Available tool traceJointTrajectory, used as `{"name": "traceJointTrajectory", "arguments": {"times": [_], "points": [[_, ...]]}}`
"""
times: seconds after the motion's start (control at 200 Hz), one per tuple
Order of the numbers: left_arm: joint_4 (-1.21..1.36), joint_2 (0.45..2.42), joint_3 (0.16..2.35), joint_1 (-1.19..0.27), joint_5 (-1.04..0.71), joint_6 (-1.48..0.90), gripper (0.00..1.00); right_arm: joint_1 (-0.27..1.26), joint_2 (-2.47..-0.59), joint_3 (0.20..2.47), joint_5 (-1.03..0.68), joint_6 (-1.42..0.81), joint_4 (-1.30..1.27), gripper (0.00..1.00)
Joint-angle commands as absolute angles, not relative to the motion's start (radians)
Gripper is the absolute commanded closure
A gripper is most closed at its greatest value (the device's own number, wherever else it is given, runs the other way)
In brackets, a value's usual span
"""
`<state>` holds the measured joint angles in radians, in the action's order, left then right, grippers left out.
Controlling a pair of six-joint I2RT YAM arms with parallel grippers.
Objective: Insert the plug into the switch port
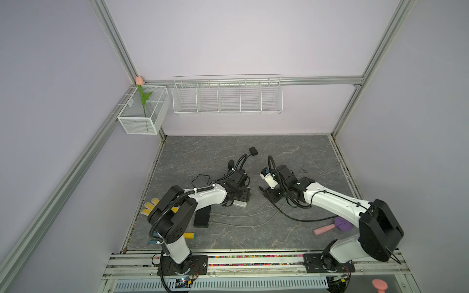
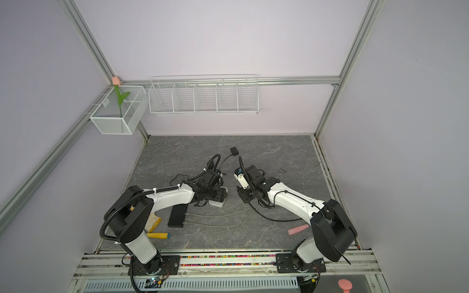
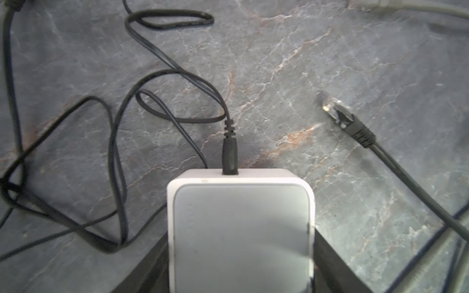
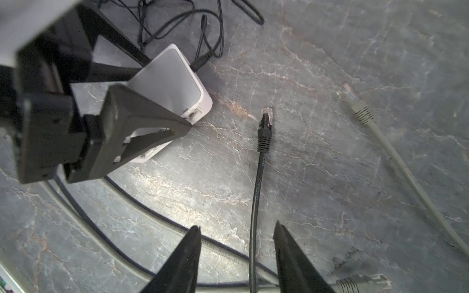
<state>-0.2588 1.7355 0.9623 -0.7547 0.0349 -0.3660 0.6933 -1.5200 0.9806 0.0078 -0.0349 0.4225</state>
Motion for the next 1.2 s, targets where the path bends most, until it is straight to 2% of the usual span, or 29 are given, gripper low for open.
{"name": "traceJointTrajectory", "arguments": {"times": [0.0, 0.045, 0.17, 0.325, 0.42, 0.595, 0.62, 0.665, 0.8, 0.96, 1.085, 1.195], "points": [[-0.375, 1.8, 0.998, -0.729, 0.106, -0.392, 1.0, 0.688, -1.587, 1.028, 0.02, 0.008, 0.484, 0.49], [-0.384, 1.815, 1.01, -0.722, 0.113, -0.4, 1.0, 0.689, -1.612, 1.044, 0.027, 0.012, 0.495, 0.49], [-0.369, 1.846, 1.027, -0.702, 0.101, -0.424, 0.82, 0.689, -1.669, 1.076, 0.048, 0.013, 0.516, 0.49], [-0.354, 1.858, 1.042, -0.693, 0.092, -0.459, 0.43, 0.688, -1.717, 1.09, 0.053, 0.012, 0.528, 0.49], [-0.354, 1.845, 1.046, -0.692, 0.095, -0.485, 0.28, 0.689, -1.75, 1.103, 0.056, 0.014, 0.547, 0.49], [-0.35, 1.796, 1.044, -0.692, 0.095, -0.509, 0.1, 0.689, -1.781, 1.11, 0.037, 0.006, 0.553, 0.48], [-0.349, 1.791, 1.045, -0.693, 0.093, -0.509, 0.0, 0.69, -1.785, 1.113, 0.038, 0.006, 0.557, 0.48], [-0.35, 1.783, 1.046, -0.692, 0.09, -0.511, 0.01, 0.687, -1.79, 1.118, 0.037, 0.008, 0.563, 0.51], [-0.349, 1.742, 1.038, -0.692, 0.088, -0.521, 0.01, 0.69, -1.792, 1.124, 0.034, 0.012, 0.577, 0.76], [-0.324, 1.561, 0.981, -0.692, 0.118, -0.536, 0.01, 0.694, -1.779, 1.135, 0.047, 0.032, 0.6, 0.88], [-0.327, 1.377, 0.941, -0.69, 0.15, -0.542, 0.01, 0.702, -1.742, 1.147, 0.093, 0.044, 0.624, 0.92], [-0.328, 1.241, 0.903, -0.69, 0.167, -0.537, 0.01, 0.706, -1.73, 1.163, 0.12, 0.047, 0.651, 0.85]]}}
